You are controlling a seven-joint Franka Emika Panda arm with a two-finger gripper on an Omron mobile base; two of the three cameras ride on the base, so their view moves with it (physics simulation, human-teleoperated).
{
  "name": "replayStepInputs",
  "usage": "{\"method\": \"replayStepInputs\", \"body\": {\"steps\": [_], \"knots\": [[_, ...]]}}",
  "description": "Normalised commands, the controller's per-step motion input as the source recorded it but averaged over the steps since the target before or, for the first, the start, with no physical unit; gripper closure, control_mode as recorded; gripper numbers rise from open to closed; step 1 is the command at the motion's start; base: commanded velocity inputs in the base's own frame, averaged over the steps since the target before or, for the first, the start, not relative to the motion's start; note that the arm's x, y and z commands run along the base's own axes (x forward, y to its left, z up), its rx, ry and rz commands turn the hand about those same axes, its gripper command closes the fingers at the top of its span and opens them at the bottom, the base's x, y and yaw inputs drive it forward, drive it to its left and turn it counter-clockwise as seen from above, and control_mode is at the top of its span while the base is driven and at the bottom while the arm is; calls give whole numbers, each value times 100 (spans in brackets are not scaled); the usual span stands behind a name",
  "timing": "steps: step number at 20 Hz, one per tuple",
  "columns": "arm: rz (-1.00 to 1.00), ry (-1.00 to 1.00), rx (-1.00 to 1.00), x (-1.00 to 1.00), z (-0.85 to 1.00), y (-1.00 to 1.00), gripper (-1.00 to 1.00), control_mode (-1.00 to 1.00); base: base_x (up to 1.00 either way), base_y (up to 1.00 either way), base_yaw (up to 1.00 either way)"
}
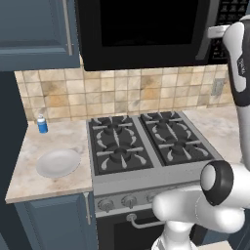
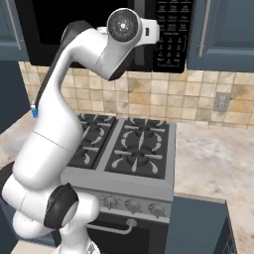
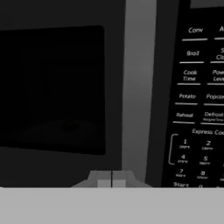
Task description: Pick the mushroom from the counter and place it in the microwave. Then turn on the microwave.
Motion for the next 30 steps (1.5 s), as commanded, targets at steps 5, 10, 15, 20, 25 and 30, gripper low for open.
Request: {"method": "replayStepInputs", "body": {"steps": [5,10,15,20,25,30], "knots": [[3,0,1,-16,-16,-17,100,-100,0,0,0],[2,4,4,-12,-15,-10,100,-100,0,0,0],[-3,1,12,-11,0,-2,100,-100,0,0,0],[-8,0,15,-11,0,0,100,-100,0,0,0],[-8,0,19,-8,-4,0,100,-100,0,0,0],[-7,0,23,-7,-8,0,100,-100,0,0,0]]}}
